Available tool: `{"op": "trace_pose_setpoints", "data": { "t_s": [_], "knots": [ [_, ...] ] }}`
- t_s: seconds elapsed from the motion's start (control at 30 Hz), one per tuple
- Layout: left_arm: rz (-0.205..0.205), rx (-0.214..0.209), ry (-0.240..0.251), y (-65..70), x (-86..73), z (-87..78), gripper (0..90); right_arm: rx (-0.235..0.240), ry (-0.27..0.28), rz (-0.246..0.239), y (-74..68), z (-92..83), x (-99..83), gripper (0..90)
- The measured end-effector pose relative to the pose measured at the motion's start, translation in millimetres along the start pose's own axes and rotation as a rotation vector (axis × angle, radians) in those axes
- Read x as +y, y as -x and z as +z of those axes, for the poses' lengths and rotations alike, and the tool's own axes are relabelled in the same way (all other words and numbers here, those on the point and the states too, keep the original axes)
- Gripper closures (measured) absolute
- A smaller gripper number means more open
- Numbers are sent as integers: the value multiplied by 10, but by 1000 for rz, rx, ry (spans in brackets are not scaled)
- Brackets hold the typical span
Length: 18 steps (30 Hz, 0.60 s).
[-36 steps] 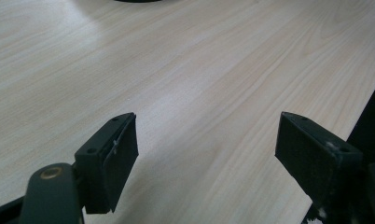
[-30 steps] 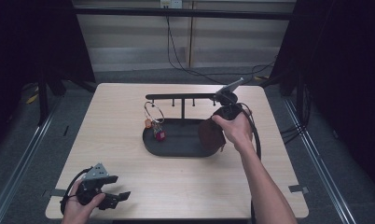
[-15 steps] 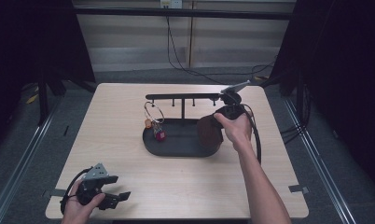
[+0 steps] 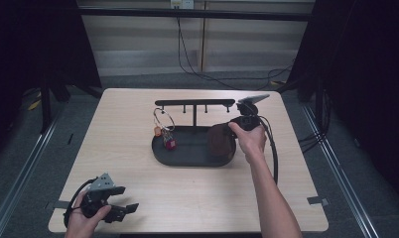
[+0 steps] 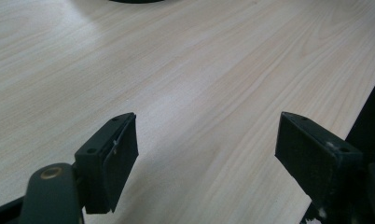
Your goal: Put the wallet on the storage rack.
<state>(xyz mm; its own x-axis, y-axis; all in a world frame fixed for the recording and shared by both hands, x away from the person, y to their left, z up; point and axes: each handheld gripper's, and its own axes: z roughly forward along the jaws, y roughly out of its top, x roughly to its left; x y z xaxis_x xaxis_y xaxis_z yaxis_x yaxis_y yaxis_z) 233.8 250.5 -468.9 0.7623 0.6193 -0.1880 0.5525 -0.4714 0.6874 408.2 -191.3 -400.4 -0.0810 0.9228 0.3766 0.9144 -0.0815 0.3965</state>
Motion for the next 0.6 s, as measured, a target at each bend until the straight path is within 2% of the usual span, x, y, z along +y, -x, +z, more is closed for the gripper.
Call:
{"op": "trace_pose_setpoints", "data": {
  "t_s": [0.23, 0.3, 0.43, 0.53, 0.6],
  "knots": [
    [3, -8, -9, -3, 3, 4, 209, 11, -2, 21, 47, 120, -5, 627],
    [1, -4, -2, -1, 1, 2, 209, 12, 7, 14, 42, 161, -9, 627],
    [3, -4, -1, -8, 0, -8, 209, 13, -8, 9, 23, 242, -26, 626],
    [3, -6, -4, -6, 1, -7, 209, 25, 5, 19, 25, 262, -29, 626],
    [4, -4, -3, -3, 1, -3, 209, 56, 19, 35, 28, 251, -21, 627]
  ]
}}
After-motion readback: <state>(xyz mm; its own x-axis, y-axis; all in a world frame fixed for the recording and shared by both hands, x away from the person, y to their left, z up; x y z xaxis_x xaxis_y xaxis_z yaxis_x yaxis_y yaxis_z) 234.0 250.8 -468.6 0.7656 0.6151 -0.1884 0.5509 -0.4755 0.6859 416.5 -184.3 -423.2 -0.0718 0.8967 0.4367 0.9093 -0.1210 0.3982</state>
